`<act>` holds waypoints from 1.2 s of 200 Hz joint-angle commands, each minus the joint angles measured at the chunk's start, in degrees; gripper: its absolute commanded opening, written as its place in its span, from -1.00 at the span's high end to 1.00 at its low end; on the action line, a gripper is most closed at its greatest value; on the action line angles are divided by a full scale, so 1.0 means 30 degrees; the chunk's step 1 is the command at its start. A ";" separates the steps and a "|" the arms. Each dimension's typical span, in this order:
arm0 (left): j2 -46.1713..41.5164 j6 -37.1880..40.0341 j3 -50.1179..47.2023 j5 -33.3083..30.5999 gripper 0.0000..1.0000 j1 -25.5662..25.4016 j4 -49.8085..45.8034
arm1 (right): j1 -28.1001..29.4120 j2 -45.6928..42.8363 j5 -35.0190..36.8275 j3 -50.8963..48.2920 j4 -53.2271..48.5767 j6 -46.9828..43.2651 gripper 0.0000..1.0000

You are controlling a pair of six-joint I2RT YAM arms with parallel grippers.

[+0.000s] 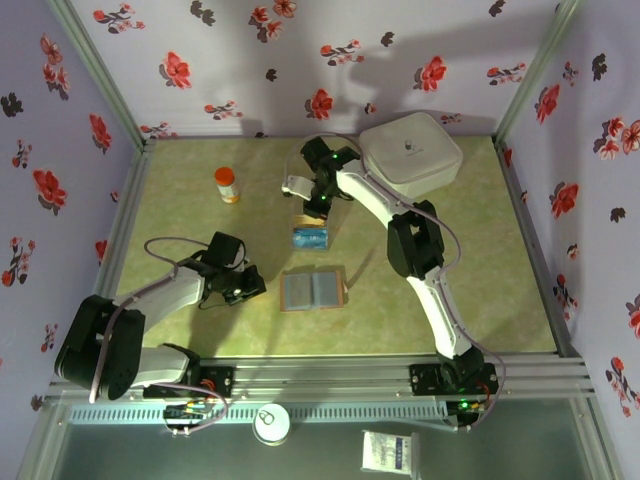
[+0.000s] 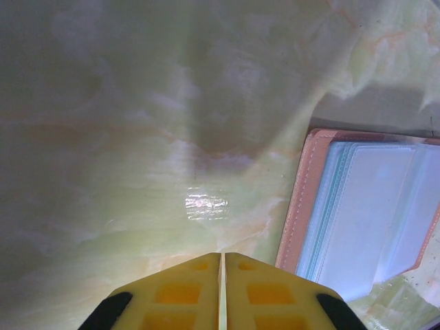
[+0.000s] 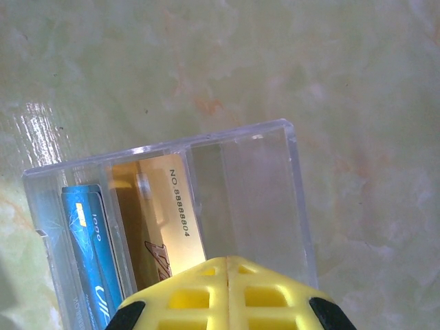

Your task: Take the credit cards out of the card holder

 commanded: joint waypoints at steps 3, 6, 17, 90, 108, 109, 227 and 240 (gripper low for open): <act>0.0056 0.0353 0.0187 0.0343 0.82 0.0159 -0.0138 | 0.0029 -0.0340 0.0648 -0.0251 -0.0129 0.0373 1.00; 0.0014 0.0340 0.0205 0.0359 0.82 0.0158 -0.0138 | 0.0027 -0.0450 0.0686 -0.0244 -0.0014 0.0470 1.00; -0.0103 0.0294 0.0206 0.0339 0.81 0.0164 -0.0161 | 0.0026 -0.0813 0.0823 -0.0345 0.0425 0.0753 1.00; -0.0137 -0.0423 0.0282 0.0970 0.82 -0.0030 0.0747 | 0.0278 -0.5061 0.0894 -0.4690 0.3913 0.4683 0.92; -0.0113 -0.0653 0.0434 0.1005 0.82 -0.0356 0.0967 | 0.0526 -0.6466 0.1017 -0.6482 0.5083 0.6988 0.85; -0.0103 -0.0655 0.0463 0.0991 0.81 -0.0377 0.0986 | 0.0523 -0.6588 0.1032 -0.6608 0.5159 0.7143 0.85; 0.2217 -0.2272 0.1231 -0.0464 0.96 -0.4085 0.2699 | 0.3284 -1.4524 0.0331 -1.9733 1.3312 2.3394 0.84; 0.2237 -0.2127 0.1352 -0.0961 0.97 -0.4173 0.2201 | 0.3486 -1.5030 0.0667 -2.0231 1.3117 2.3718 0.85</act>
